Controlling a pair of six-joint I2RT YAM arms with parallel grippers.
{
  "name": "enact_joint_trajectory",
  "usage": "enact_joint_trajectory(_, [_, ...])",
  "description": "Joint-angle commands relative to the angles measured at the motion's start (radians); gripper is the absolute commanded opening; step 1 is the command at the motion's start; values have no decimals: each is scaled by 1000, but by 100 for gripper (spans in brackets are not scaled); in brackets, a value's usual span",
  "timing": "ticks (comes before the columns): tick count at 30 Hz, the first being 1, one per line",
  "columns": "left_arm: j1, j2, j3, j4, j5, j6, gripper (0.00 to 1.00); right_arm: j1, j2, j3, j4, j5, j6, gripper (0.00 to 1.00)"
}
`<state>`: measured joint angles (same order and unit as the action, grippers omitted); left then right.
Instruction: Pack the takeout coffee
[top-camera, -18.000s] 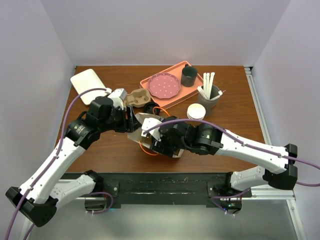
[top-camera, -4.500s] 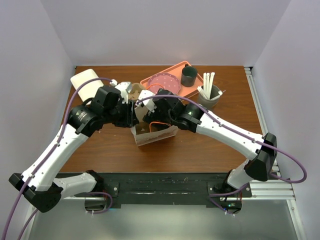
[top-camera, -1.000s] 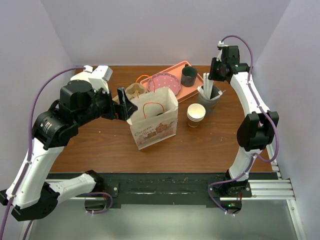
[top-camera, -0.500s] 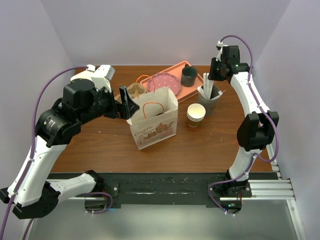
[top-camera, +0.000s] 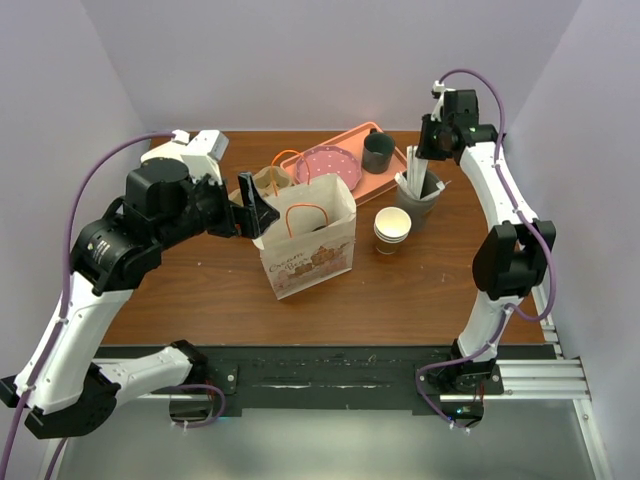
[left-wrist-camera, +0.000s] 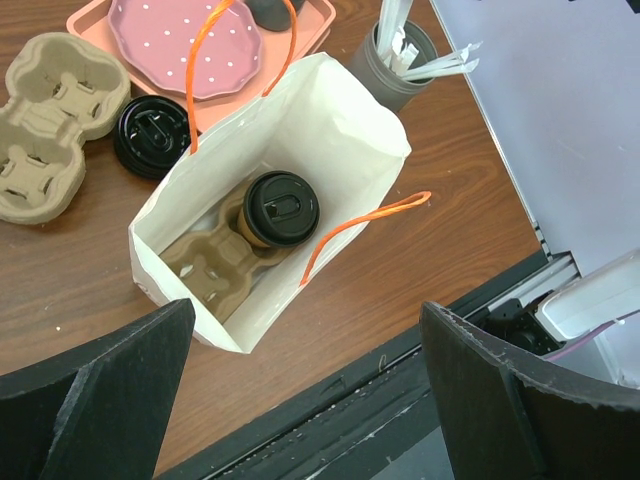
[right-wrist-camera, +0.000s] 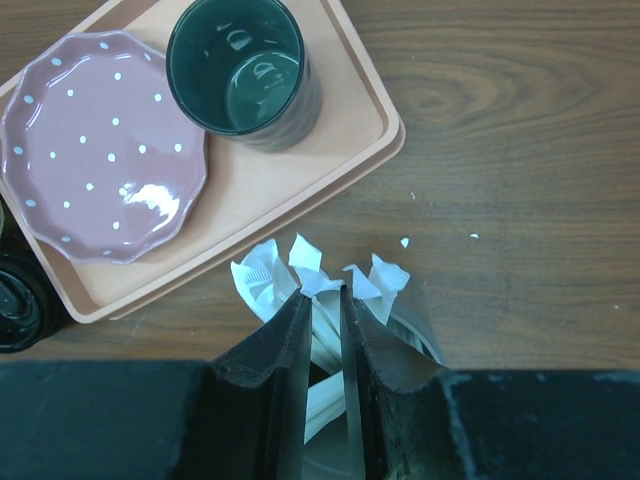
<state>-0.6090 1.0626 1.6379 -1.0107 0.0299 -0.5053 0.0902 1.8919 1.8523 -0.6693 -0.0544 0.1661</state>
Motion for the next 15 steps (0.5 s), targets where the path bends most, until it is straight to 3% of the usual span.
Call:
enact_joint_trajectory(1, [-3, -16, -6, 37, 10, -19, 100, -4, 18, 58, 5, -7, -22, 22])
enact_joint_trajectory(7, [-2, -16, -9, 40, 11, -21, 100, -4, 24, 62, 5, -1, -22, 22])
enact_joint_trajectory(15, [-3, -13, -12, 40, 11, -16, 100, -4, 9, 84, -16, 16, -23, 10])
